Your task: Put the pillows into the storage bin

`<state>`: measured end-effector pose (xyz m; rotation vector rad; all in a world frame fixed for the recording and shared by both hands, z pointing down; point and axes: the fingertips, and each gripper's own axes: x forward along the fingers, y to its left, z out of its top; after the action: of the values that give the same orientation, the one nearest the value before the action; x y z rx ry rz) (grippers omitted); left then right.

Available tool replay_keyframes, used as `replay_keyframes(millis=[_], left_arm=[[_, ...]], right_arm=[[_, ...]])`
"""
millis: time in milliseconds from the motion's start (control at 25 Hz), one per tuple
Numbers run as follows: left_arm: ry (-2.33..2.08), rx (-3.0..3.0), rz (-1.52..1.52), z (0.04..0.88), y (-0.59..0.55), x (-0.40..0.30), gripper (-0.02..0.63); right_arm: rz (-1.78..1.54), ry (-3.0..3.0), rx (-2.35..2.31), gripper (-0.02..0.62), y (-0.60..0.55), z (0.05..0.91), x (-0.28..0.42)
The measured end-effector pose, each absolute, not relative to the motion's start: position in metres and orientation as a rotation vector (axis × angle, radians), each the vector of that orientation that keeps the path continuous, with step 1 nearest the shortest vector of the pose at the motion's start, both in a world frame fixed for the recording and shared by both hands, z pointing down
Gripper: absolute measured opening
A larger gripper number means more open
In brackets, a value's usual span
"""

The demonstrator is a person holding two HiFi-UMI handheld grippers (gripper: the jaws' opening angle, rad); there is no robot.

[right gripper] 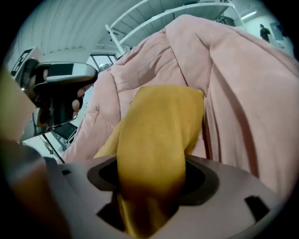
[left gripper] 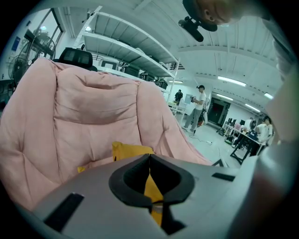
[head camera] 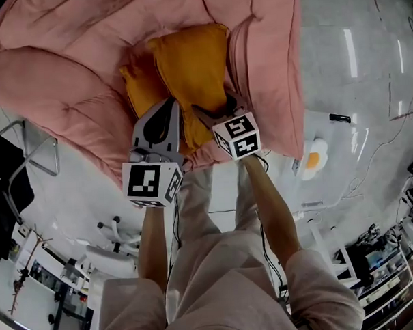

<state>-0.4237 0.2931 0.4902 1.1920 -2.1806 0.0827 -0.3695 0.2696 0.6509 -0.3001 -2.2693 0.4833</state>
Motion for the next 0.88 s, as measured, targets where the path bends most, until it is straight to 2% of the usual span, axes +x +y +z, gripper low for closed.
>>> replay_keyframes(millis=[200, 360, 560, 880], left_arm=[[-2.228, 1.203, 0.107, 0.471, 0.29, -0.43, 0.012], [-2.287, 1.214, 0.086, 0.445, 0.291, -0.441, 0.011], [-2.376, 1.256, 0.093, 0.403, 0.276, -0.449, 0.011], [-2.368, 1.341, 0.162, 0.384, 0.241, -0.434, 0.011]], right_arm=[[0.521, -2.416, -0.322, 0.341, 0.264, 0.584, -0.365], [0.35, -2.586, -0.295, 0.348, 0.247, 0.52, -0.377], [0.265, -2.686, -0.195, 0.351, 0.202, 0.491, -0.391], [0.278, -2.877, 0.019, 0.353, 0.133, 0.408, -0.377]])
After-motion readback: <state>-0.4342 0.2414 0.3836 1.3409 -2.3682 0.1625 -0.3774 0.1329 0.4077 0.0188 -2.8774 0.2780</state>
